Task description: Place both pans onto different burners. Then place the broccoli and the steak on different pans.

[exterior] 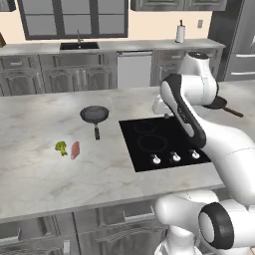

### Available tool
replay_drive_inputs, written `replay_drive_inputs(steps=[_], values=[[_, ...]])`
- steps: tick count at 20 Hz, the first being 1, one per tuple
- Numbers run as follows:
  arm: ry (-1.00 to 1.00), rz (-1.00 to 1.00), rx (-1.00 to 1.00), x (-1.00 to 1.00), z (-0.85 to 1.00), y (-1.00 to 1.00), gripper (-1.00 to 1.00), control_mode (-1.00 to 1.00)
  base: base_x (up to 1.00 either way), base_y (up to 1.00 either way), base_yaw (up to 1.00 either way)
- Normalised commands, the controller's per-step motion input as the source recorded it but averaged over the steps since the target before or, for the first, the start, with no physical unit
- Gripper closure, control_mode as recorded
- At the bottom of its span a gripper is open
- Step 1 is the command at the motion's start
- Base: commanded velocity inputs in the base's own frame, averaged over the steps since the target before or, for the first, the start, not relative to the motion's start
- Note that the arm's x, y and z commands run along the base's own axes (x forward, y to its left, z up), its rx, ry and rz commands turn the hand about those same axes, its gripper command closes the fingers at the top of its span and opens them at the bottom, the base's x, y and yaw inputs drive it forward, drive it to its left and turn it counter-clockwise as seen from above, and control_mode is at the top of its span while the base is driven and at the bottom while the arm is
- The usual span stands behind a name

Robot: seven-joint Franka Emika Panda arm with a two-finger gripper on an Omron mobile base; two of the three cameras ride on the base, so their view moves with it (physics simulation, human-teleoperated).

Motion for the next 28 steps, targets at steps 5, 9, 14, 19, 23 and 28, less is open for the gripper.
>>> replay_drive_inputs(steps=[5,9,14,19,23,28], values=[[-0.05,-0.01,0.00,0.19,0.00,0.32,-1.00,-1.00,0.00,0.00,0.00],[-0.03,-0.04,0.00,0.52,-0.07,1.00,-1.00,-1.00,0.00,0.00,0.00],[0.06,-0.09,0.00,0.61,-0.32,0.98,-1.00,-1.00,0.00,0.00,0.00],[0.27,-0.11,0.00,0.64,-0.31,0.64,-1.00,-1.00,0.00,0.00,0.00],[0.25,-0.03,0.00,0.76,-0.03,0.25,-1.00,-1.00,0.00,0.00,0.00],[0.14,0.00,-0.01,0.74,-0.34,0.18,-1.00,-1.00,0.00,0.00,0.00]])
